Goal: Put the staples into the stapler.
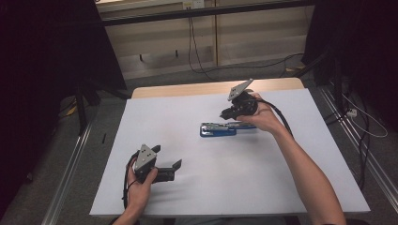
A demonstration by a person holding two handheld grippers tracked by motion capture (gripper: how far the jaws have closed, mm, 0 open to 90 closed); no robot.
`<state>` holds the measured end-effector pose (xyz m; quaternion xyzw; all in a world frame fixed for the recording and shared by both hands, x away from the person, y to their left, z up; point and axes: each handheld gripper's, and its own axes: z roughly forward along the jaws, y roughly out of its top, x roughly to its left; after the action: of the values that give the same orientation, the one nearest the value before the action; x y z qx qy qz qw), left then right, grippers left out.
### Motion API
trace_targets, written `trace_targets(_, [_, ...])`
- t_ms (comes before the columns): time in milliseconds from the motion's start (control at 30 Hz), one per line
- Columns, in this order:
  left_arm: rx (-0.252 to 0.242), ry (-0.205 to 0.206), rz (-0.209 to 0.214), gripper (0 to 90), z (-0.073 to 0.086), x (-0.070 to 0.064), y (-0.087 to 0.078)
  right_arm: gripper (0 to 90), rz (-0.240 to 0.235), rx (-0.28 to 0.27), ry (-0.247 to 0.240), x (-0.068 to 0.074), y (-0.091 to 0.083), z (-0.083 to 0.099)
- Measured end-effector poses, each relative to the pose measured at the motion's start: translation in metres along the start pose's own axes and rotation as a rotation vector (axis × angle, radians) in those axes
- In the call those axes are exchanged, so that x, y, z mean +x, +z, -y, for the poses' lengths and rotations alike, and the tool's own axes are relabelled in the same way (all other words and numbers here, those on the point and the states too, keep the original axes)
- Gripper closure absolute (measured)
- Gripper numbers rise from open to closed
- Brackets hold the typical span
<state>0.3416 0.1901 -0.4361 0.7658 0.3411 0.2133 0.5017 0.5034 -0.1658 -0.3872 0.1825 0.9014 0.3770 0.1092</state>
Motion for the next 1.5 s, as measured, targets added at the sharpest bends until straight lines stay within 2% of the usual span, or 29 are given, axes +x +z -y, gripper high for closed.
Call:
trace_targets(100, [-0.016,0.003,-0.007,3.6,-0.001,0.000,-0.002,79.7,-0.004,-0.004,-0.007,0.001,0.002,-0.003])
trace_targets(400, [-0.010,0.005,0.001,3.7,-0.001,0.000,-0.002,79.7,-0.021,-0.009,-0.016,0.002,0.009,-0.012])
trace_targets(467, [-0.025,-0.002,-0.003,3.7,-0.001,0.000,-0.003,79.7,-0.021,-0.011,-0.020,0.003,0.010,-0.015])
trace_targets(1000, [-0.016,0.000,0.000,3.7,0.000,0.001,-0.003,79.7,-0.047,-0.019,-0.053,0.009,0.024,-0.030])
trace_targets(1233, [-0.014,-0.006,-0.010,3.6,0.000,0.002,-0.003,79.7,-0.054,-0.007,-0.057,0.010,0.031,-0.031])
trace_targets(1500, [-0.012,-0.005,-0.003,3.6,0.000,0.002,-0.002,79.7,-0.084,0.010,-0.048,0.010,0.039,-0.030])
